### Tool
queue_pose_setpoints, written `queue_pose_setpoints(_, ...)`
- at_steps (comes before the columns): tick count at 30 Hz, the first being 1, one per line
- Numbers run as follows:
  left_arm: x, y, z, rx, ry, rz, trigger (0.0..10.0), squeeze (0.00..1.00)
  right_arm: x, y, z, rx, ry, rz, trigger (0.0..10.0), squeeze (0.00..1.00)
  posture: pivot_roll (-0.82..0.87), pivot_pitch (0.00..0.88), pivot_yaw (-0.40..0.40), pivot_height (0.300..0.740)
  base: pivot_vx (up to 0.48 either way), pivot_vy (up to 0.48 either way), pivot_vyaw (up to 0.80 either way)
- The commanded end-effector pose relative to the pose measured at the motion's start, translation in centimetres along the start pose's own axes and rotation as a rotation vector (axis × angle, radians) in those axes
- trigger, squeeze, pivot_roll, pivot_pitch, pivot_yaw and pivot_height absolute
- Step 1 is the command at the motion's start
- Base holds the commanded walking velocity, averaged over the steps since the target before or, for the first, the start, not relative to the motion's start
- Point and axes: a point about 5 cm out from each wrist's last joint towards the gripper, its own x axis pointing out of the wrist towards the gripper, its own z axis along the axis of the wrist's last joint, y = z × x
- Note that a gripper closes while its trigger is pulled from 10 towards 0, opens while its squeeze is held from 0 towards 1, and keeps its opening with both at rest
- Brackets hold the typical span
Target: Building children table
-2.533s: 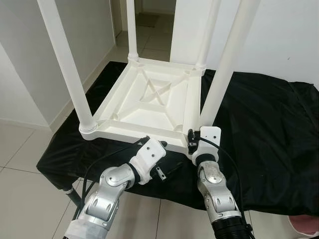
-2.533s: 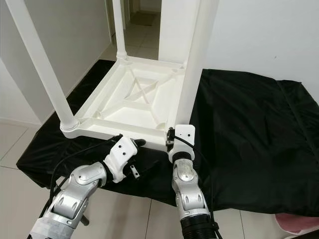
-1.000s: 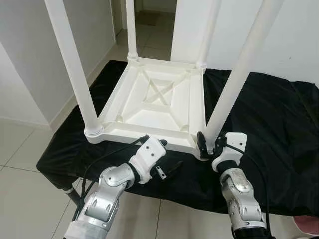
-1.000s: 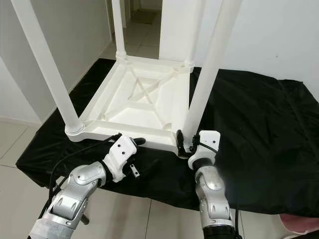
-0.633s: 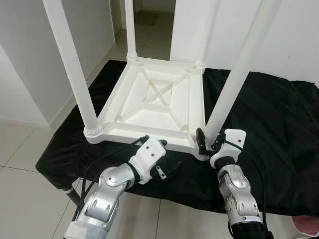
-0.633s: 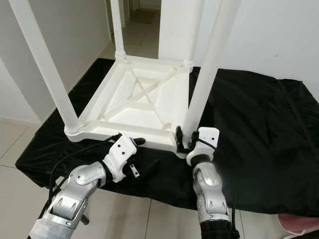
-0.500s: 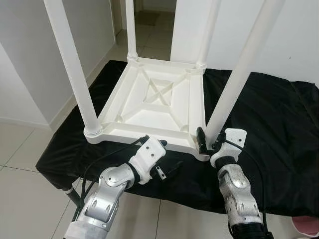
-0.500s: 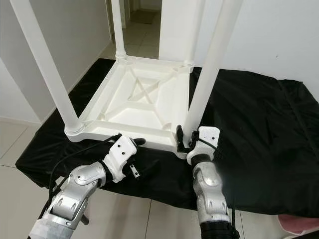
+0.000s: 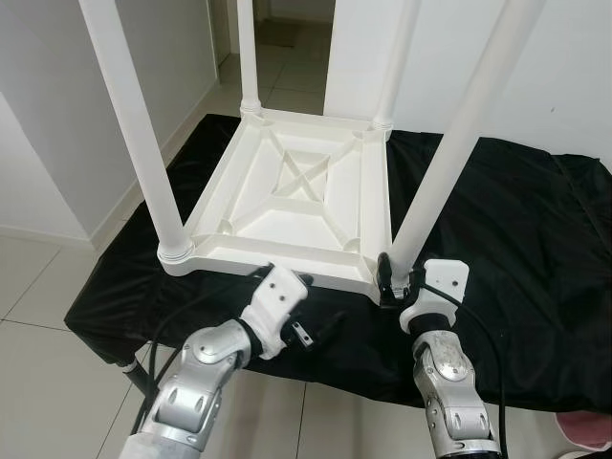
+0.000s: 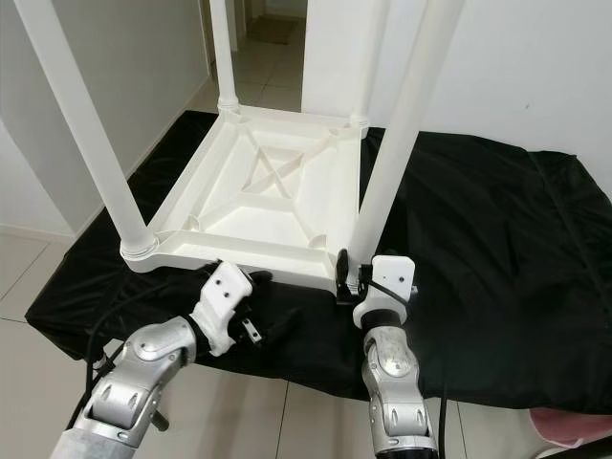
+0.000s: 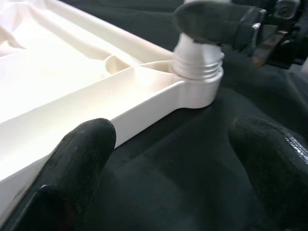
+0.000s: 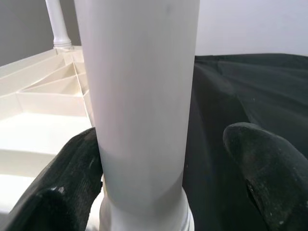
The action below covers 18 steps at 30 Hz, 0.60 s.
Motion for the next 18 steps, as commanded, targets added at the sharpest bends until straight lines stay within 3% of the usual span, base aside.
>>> queue_pose_setpoints(1, -0.4, 0.4, 0.3, -0.003, -0.004, 0.014, 10.0, 1.00, 0.4, 0.3, 0.7, 0.000, -0.029, 0.000, 10.0, 0.00, -0.01, 0.007, -0.028, 0.740, 0.000, 0.000, 0.00)
queue_pose_setpoints(6, -1.2, 1.5, 0.7, 0.022, 0.001, 0.047, 10.0, 1.00, 0.7, 0.7, 1.1, -0.003, -0.041, 0.006, 10.0, 0.00, 0.00, 0.006, -0.033, 0.740, 0.000, 0.000, 0.00)
queue_pose_setpoints(7, -2.1, 2.4, 1.3, 0.026, -0.007, 0.062, 10.0, 0.36, 1.1, 1.0, 1.9, 0.003, -0.063, -0.001, 10.0, 0.00, 0.00, 0.005, -0.035, 0.740, 0.000, 0.000, 0.00)
queue_pose_setpoints(8, -2.1, 2.4, 1.3, 0.026, -0.007, 0.062, 10.0, 0.36, 1.1, 1.0, 1.9, 0.003, -0.063, -0.001, 10.0, 0.00, 0.00, 0.005, -0.035, 0.740, 0.000, 0.000, 0.00)
queue_pose_setpoints(9, -2.4, 2.6, 1.5, 0.018, -0.014, 0.062, 10.0, 0.00, 1.2, 1.2, 2.3, 0.005, -0.074, -0.006, 10.0, 0.00, 0.00, 0.002, -0.039, 0.740, 0.000, 0.000, 0.00)
queue_pose_setpoints(18, -3.0, 1.2, 1.7, -0.046, -0.001, -0.061, 10.0, 0.00, 2.0, 1.9, 3.9, 0.004, -0.112, -0.023, 10.0, 0.00, 0.01, 0.000, -0.044, 0.740, 0.000, 0.000, 0.00)
